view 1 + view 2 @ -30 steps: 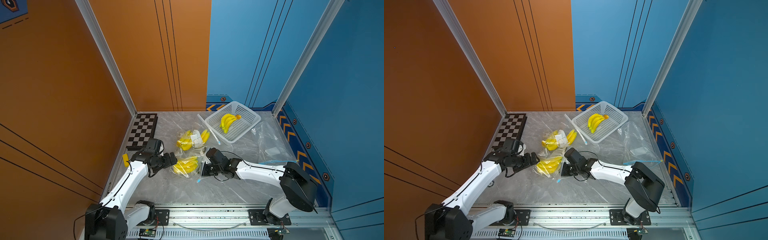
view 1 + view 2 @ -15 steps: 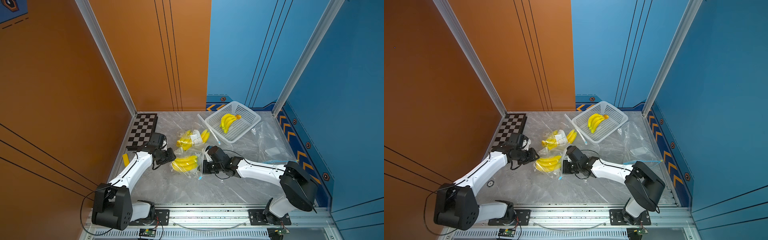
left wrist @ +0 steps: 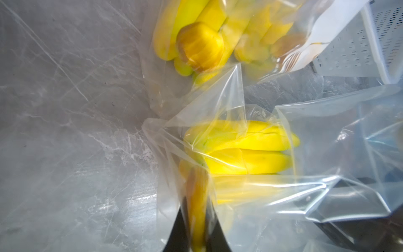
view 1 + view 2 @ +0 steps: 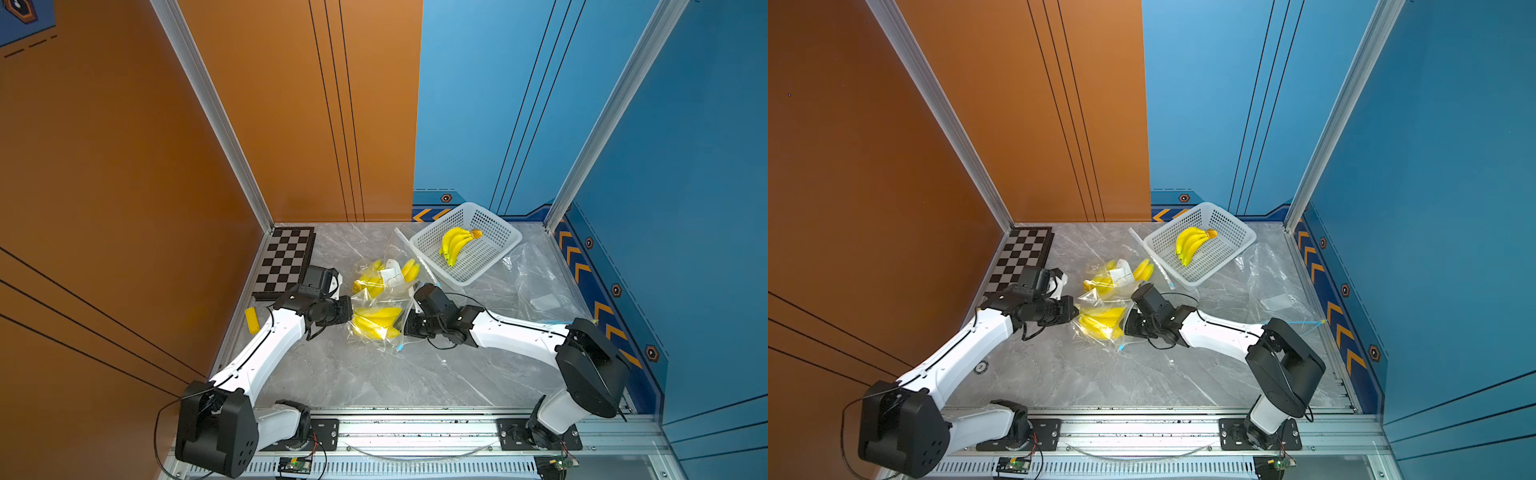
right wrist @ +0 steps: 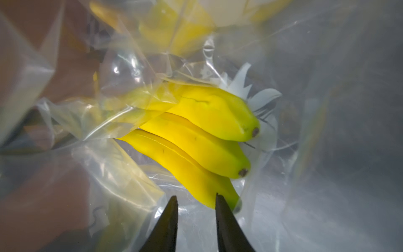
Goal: Open the zip-top bag and take out the banana
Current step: Pick up the banana from the zipper food storage bag.
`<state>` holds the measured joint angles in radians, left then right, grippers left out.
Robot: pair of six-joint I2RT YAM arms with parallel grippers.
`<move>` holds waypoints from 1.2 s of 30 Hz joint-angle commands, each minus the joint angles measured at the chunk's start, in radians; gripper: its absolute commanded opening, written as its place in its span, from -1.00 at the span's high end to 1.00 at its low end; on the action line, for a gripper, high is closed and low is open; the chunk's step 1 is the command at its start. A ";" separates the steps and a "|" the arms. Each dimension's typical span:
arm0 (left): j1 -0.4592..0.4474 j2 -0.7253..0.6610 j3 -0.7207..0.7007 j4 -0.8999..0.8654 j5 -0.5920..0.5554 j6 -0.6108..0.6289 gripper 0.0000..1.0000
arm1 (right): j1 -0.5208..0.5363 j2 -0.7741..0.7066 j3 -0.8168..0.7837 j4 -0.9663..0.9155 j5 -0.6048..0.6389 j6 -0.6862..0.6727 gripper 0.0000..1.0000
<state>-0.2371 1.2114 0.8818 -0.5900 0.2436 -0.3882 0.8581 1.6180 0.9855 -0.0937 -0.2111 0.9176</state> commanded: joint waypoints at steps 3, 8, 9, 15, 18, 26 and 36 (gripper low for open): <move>-0.002 -0.024 -0.017 0.012 -0.014 0.019 0.85 | -0.015 0.020 0.062 -0.177 0.090 -0.047 0.29; -0.006 -0.022 -0.001 0.012 -0.002 0.023 0.85 | -0.014 0.036 0.084 -0.194 0.080 -0.064 0.21; -0.008 -0.019 0.003 0.013 0.005 0.023 0.85 | -0.014 0.044 0.093 -0.189 0.071 -0.066 0.17; -0.013 0.000 0.025 0.030 0.077 0.031 0.85 | -0.014 0.074 0.099 -0.084 -0.013 -0.065 0.04; -0.009 0.008 0.018 0.053 0.131 0.017 0.86 | -0.017 0.083 0.101 -0.036 -0.054 -0.065 0.00; 0.022 0.004 -0.011 0.103 0.206 -0.018 0.86 | -0.024 0.092 0.075 0.092 -0.146 -0.030 -0.02; 0.056 -0.001 -0.012 0.099 0.210 -0.040 0.87 | -0.033 0.065 0.131 -0.228 0.040 -0.101 -0.07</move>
<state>-0.1898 1.2175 0.8761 -0.5102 0.3916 -0.4122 0.8246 1.7023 1.0729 -0.1738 -0.2539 0.8677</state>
